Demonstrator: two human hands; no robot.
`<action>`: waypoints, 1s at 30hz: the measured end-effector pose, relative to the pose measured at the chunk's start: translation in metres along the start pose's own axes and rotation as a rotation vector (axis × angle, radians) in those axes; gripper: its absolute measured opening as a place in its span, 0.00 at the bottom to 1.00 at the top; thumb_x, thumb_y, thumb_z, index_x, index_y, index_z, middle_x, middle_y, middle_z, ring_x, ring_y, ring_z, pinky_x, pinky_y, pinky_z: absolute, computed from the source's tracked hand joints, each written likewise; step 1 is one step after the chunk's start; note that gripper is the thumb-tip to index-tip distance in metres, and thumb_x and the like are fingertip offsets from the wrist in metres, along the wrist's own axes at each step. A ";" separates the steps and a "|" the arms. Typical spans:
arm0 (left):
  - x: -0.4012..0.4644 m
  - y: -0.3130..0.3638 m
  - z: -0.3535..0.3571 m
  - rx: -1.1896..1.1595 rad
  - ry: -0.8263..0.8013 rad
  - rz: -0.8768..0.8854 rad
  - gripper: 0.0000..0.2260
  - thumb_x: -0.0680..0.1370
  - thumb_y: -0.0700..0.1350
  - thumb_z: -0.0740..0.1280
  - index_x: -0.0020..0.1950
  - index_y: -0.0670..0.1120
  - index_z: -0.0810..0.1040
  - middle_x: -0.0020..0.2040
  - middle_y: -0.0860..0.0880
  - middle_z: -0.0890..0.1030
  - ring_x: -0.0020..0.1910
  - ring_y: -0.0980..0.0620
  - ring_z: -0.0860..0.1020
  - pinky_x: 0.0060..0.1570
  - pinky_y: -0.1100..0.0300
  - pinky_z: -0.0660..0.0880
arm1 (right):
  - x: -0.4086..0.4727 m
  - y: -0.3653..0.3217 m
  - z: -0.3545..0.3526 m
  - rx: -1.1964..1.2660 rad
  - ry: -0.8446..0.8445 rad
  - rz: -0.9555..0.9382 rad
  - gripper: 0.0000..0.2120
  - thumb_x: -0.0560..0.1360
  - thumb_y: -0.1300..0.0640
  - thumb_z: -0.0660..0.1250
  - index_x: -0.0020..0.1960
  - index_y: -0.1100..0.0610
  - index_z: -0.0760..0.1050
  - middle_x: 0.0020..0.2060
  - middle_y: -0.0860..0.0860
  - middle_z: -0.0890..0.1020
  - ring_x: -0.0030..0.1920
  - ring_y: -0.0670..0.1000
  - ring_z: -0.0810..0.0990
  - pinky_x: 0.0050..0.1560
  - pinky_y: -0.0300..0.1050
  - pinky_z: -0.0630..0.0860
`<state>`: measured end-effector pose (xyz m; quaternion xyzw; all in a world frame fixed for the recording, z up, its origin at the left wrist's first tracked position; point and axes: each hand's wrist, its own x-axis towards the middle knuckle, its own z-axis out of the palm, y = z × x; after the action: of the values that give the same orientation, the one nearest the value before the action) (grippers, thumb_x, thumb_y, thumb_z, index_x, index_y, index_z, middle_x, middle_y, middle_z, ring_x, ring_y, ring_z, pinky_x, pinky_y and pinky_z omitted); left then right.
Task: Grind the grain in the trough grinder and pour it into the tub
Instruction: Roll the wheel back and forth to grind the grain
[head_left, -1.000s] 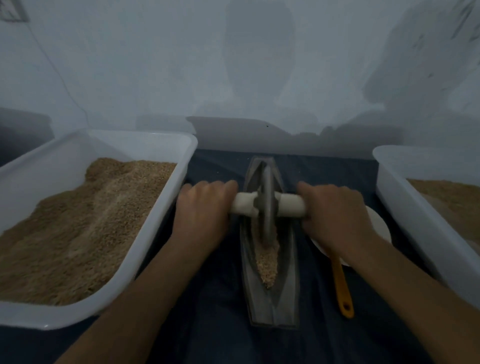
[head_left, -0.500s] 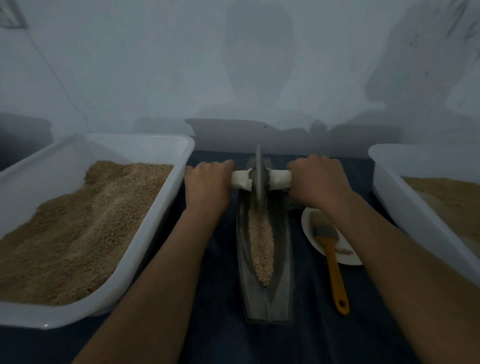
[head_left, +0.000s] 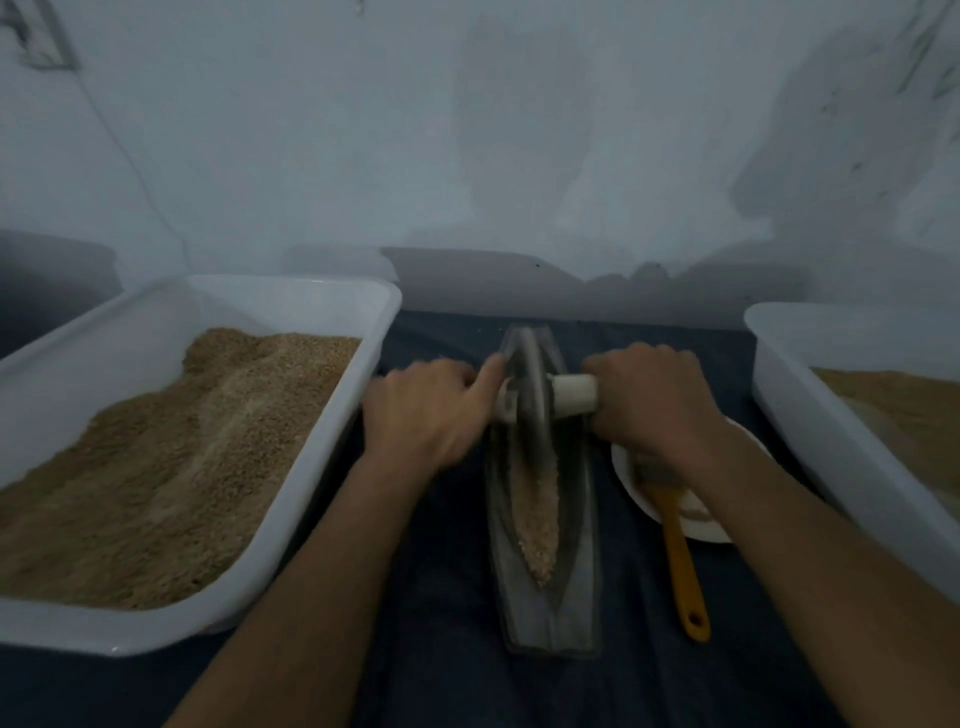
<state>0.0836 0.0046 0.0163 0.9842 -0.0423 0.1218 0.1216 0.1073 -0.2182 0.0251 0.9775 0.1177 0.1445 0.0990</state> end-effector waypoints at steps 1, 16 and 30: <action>0.015 0.002 0.005 0.008 0.035 -0.072 0.32 0.82 0.66 0.42 0.46 0.49 0.81 0.46 0.48 0.82 0.46 0.42 0.79 0.45 0.52 0.71 | 0.007 0.002 0.001 -0.005 0.008 0.009 0.14 0.67 0.39 0.72 0.47 0.44 0.74 0.42 0.49 0.80 0.40 0.55 0.76 0.40 0.46 0.66; -0.028 -0.004 0.004 0.077 0.185 -0.047 0.21 0.76 0.57 0.52 0.29 0.48 0.71 0.29 0.53 0.73 0.28 0.51 0.71 0.29 0.59 0.65 | -0.063 -0.012 -0.009 -0.006 -0.018 0.045 0.11 0.66 0.43 0.73 0.43 0.43 0.73 0.31 0.42 0.68 0.31 0.47 0.67 0.30 0.42 0.54; -0.063 -0.008 -0.004 0.352 0.182 0.255 0.23 0.75 0.47 0.31 0.40 0.51 0.66 0.31 0.54 0.61 0.27 0.52 0.58 0.30 0.61 0.52 | -0.087 -0.015 -0.007 -0.015 0.126 0.009 0.14 0.64 0.44 0.75 0.42 0.45 0.72 0.30 0.45 0.75 0.28 0.49 0.71 0.30 0.42 0.63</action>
<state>0.0224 0.0167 0.0028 0.9618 -0.1335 0.2299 -0.0649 0.0216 -0.2254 0.0055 0.9662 0.1179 0.2070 0.0983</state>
